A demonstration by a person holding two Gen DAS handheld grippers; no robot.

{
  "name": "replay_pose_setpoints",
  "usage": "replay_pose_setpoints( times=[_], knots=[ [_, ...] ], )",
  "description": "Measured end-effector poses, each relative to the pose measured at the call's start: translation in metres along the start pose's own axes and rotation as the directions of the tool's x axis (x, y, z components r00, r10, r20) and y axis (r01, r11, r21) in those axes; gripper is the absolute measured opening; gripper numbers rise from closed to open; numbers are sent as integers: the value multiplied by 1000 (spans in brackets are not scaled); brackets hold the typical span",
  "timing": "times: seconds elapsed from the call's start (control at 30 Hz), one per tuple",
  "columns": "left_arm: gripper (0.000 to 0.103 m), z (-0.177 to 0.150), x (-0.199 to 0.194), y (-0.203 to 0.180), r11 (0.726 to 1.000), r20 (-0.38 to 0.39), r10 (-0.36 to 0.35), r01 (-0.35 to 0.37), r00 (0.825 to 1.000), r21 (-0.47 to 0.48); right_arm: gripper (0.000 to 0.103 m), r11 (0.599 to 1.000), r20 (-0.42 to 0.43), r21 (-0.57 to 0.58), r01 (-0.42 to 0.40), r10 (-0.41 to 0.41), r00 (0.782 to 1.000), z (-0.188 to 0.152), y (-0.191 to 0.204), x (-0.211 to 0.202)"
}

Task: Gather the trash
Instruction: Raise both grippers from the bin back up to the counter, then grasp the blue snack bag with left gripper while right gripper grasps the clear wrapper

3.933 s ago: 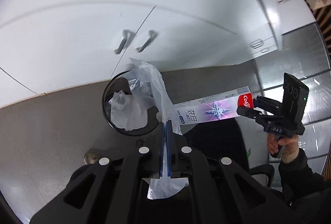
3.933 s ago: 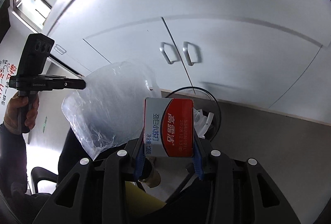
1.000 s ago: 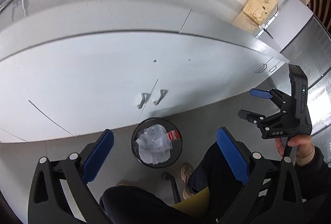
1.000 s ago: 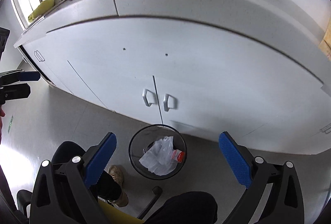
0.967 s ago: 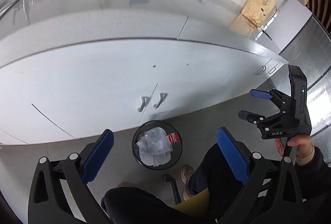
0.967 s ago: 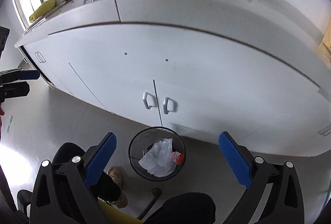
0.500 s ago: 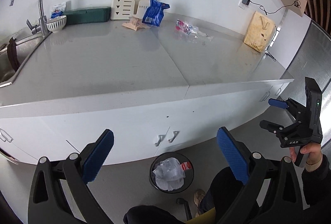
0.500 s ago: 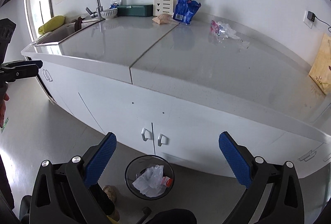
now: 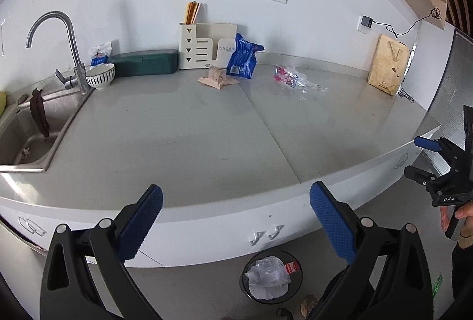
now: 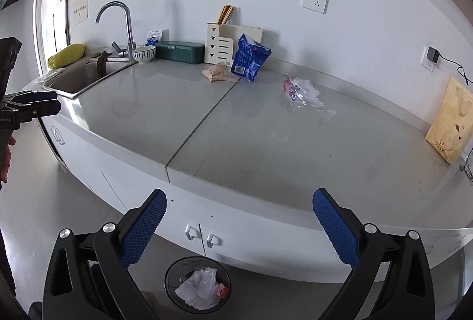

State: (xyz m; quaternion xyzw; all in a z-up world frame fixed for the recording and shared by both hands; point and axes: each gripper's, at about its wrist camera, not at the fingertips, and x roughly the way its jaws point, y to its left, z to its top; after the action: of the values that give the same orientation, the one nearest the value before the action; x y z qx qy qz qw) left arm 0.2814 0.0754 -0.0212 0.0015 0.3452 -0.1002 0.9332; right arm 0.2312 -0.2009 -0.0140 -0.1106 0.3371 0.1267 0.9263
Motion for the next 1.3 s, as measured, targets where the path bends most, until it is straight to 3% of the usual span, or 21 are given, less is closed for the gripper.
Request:
replay_pose_setpoints(
  times=[0.23,0.57,0.73,0.93,1.03,1.3],
  knots=[
    [99,45,47,4,999,0,3,-3,1000,43,100,999,12,38,23,-24,1000,33,-28,38],
    [99,120,157,23,998,24,-33,31,999,54,100,991,19,127,29,-32,999,81,-83,143],
    [99,162,218,23,992,50,-105,102,993,71,100,990,-4,134,41,-41,999,111,-114,200],
    [99,222,284,0,980,8,-163,161,987,117,100,992,-49,104,78,-73,996,149,-146,261],
    [99,246,314,-11,986,-23,-133,134,991,94,100,986,-84,111,123,-114,990,162,-162,289],
    [99,281,392,-29,993,-69,-98,102,993,53,100,982,-171,163,98,-69,983,184,-185,350]
  ],
)
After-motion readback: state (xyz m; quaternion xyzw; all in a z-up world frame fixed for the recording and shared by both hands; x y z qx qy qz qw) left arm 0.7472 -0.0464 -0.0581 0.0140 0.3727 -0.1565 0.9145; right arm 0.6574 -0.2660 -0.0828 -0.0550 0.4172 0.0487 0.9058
